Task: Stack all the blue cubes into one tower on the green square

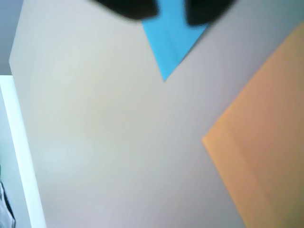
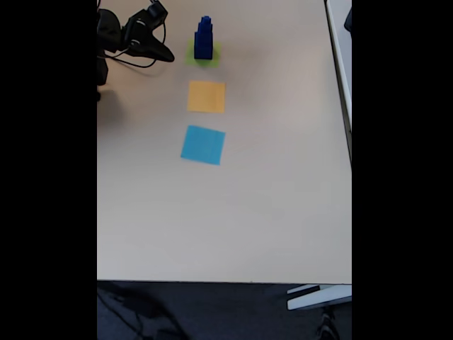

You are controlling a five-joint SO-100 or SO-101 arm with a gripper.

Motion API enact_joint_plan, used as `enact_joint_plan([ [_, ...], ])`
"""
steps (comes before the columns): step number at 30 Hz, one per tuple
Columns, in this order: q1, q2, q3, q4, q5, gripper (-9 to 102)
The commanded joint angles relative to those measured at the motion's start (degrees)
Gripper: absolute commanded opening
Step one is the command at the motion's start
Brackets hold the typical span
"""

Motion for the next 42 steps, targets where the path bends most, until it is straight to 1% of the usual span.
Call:
enact_joint_plan([
  [1,0.3,1.3,0.7,2.9,-0.9,0],
  [10,-2.0,1.3,4.7,11.3,0.4,0],
  [14,-2.3,1.4,5.8,12.9,-2.6,0],
  [21,-1.1,1.4,10.1,12.3,-4.0,0],
  [42,-2.1,1.4,9.8,12.2,-7.3,0],
])
